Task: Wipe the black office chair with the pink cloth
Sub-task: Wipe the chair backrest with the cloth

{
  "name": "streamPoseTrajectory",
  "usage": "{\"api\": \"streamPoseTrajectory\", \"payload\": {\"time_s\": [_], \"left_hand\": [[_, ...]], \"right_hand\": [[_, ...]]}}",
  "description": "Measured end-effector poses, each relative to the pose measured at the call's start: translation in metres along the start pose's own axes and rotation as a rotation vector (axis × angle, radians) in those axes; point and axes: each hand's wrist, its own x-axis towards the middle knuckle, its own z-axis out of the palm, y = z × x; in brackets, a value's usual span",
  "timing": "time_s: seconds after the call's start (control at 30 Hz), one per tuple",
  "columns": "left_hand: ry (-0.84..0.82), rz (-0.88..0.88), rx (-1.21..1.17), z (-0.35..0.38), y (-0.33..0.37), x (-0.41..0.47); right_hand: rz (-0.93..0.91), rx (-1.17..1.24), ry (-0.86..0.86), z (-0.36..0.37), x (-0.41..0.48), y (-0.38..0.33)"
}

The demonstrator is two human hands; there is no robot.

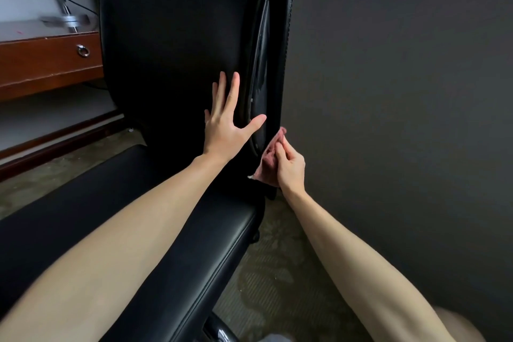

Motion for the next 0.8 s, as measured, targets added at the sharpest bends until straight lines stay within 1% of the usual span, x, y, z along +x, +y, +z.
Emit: {"api": "streamPoseTrajectory", "payload": {"time_s": [0.13, 0.3, 0.47, 0.57, 0.7, 0.73, 0.8], "left_hand": [[0.010, -0.007, 0.004, 0.001, -0.001, 0.002], [0.016, -0.015, 0.010, -0.001, -0.003, 0.003], [0.003, -0.005, 0.019, 0.000, -0.004, 0.005], [0.002, -0.008, 0.041, 0.004, -0.003, 0.006], [0.000, -0.014, 0.082, 0.003, -0.005, 0.005], [-0.003, -0.013, 0.089, 0.002, -0.005, 0.005], [-0.012, -0.015, 0.093, 0.000, -0.005, 0.004]], "right_hand": [[0.032, -0.049, -0.040, -0.009, 0.009, -0.013], [-0.064, 0.110, 0.012, 0.009, 0.038, -0.051], [-0.044, 0.116, 0.016, 0.011, 0.025, -0.033], [0.011, 0.016, 0.002, 0.004, 0.011, -0.010], [0.072, -0.318, -0.135, -0.020, 0.010, 0.008], [0.079, -0.371, -0.154, -0.024, 0.012, 0.007], [0.083, -0.407, -0.160, -0.028, 0.016, 0.001]]}}
